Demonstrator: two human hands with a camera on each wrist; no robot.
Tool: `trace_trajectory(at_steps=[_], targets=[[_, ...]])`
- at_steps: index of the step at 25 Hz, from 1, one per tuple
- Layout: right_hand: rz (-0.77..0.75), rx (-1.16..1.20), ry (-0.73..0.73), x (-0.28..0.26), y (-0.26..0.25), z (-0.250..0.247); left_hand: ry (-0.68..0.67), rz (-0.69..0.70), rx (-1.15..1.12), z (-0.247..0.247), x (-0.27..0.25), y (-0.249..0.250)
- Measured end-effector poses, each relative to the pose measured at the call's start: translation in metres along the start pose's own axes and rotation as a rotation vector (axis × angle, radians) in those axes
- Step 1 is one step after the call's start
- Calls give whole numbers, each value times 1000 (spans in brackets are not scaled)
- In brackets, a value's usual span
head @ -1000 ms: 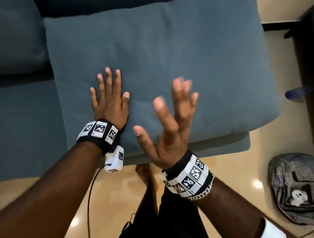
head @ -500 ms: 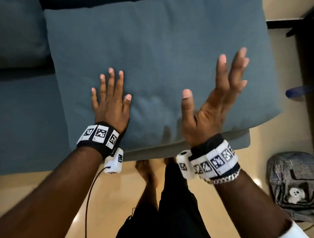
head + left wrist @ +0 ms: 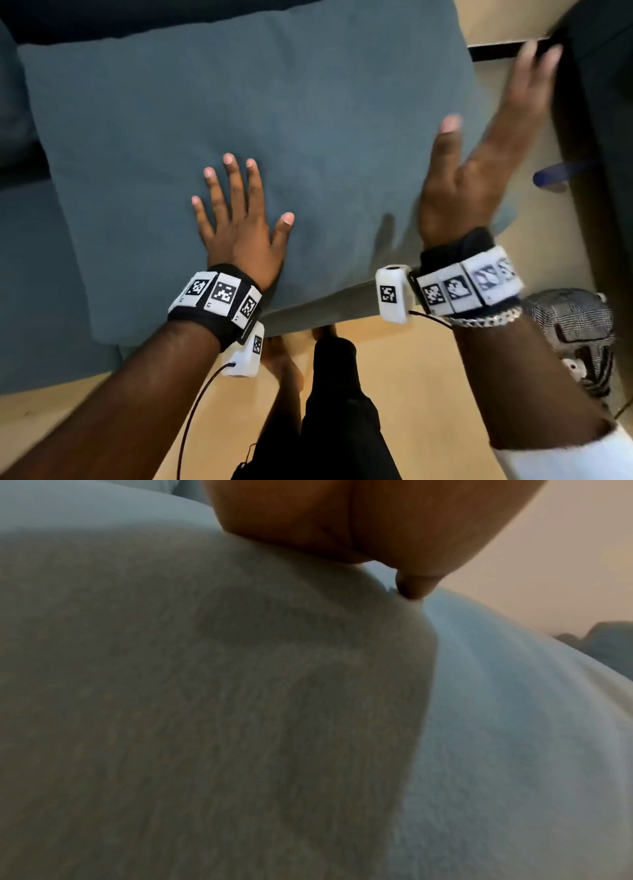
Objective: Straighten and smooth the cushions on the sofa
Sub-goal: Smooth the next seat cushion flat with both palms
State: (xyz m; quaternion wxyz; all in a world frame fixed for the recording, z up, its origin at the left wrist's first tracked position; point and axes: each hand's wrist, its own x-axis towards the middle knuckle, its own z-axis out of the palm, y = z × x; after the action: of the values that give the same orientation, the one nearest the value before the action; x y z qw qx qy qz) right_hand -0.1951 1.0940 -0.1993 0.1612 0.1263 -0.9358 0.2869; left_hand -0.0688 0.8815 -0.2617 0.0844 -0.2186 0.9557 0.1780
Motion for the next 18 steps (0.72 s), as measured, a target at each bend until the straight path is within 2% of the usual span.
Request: trace_trajectory(at_steps=[2, 3, 4, 5, 6, 7, 8, 9, 11, 12, 13, 14, 15, 16, 18], targets=[[56, -322, -484, -35, 18, 36, -39, 75, 29, -3, 5, 14], [74, -358, -624, -40, 30, 42, -52, 122, 33, -3, 10, 20], [89, -286, -624, -29, 33, 39, -53, 156, 45, -2, 19, 27], [112, -117, -513, -17, 33, 27, -37, 163, 53, -4, 25, 31], [107, 44, -284, -5, 31, 14, -17, 148, 64, -3, 32, 35], [117, 102, -23, 2, 29, 1, 8, 135, 61, -4, 37, 41], [138, 56, 116, 1, 37, -2, 7, 131, 60, -1, 41, 48], [143, -51, 101, -1, 50, 2, -12, 137, 53, 2, 45, 58], [255, -248, -295, -25, 66, 30, -42, 190, 53, 3, 49, 74], [301, -261, -437, -35, 74, 39, -63, 228, 68, 3, 51, 79], [327, -212, -477, -29, 82, 40, -69, 259, 89, 5, 56, 82], [310, -93, -395, -14, 85, 31, -53, 271, 102, 6, 60, 82], [237, 12, -226, 4, 87, 15, -22, 263, 104, 7, 62, 80], [166, 96, -25, 20, 85, -6, 1, 254, 100, 7, 62, 79], [155, 133, 374, 35, 95, -33, 9, 253, 90, 12, 62, 77]])
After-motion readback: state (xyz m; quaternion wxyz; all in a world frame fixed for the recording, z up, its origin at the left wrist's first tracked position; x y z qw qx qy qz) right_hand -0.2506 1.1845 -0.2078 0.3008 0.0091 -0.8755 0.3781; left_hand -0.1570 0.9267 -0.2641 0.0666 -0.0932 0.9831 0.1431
